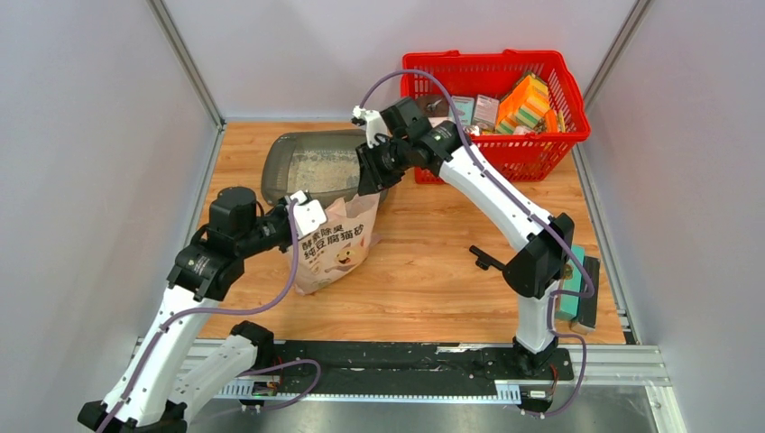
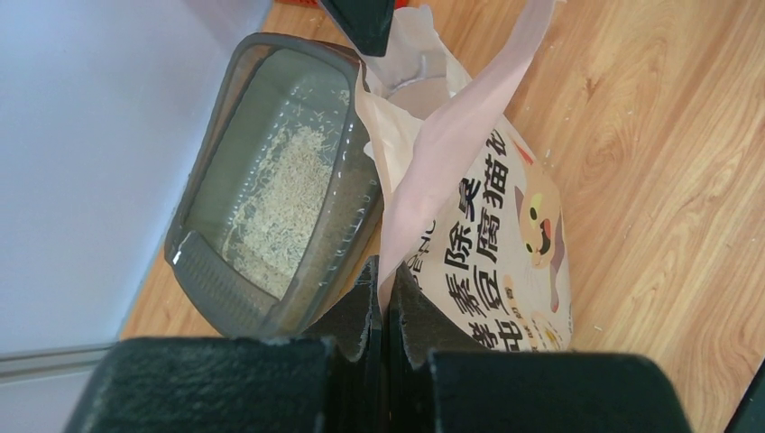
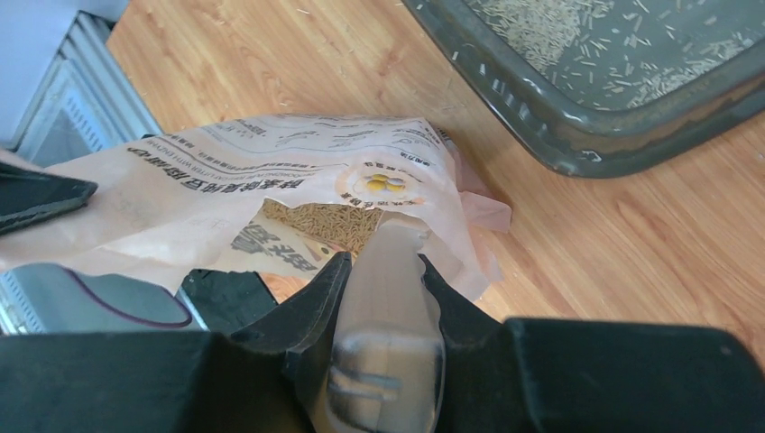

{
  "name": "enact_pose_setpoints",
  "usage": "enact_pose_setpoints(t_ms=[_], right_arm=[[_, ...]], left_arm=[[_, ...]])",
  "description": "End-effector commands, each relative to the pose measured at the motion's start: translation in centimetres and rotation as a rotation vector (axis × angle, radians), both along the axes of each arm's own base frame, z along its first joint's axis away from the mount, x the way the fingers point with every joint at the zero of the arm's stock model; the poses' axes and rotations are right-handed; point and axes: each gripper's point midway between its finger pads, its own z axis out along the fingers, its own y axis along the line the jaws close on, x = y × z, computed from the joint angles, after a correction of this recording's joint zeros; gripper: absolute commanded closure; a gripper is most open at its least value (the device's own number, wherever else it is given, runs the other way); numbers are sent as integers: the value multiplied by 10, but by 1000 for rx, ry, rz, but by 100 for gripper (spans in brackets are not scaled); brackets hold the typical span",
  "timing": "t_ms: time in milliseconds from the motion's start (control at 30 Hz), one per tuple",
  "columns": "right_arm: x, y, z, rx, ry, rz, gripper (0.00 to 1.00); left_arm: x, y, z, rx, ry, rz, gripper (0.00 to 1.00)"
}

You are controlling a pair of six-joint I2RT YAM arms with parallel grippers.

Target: Fill the litter box with clean litter

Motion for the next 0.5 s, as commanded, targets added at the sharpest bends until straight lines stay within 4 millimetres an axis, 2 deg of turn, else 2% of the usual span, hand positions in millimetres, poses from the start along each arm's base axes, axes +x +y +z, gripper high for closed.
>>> enact_pose_setpoints(t_ms=[0, 100, 133, 167, 300, 467], right_arm=[[29, -19, -26, -149, -59, -164, 100], [32, -19, -42, -178, -63, -165, 100], [33, -20, -55, -212, -75, -154, 100], [34, -18, -61, -219, -80, -152, 100], [20, -20, -100, -306, -57, -108, 100], [-8, -18, -133, -337, 34, -47, 100]], left_arm=[[16, -19, 90, -149, -307, -54, 100], [20, -22, 89, -152, -307, -60, 100], [21, -24, 90, -159, -311, -62, 100], [22, -25, 89, -158, -307, -65, 100], [25, -27, 85, -163, -300, -64, 100], [31, -28, 82, -166, -300, -57, 100]])
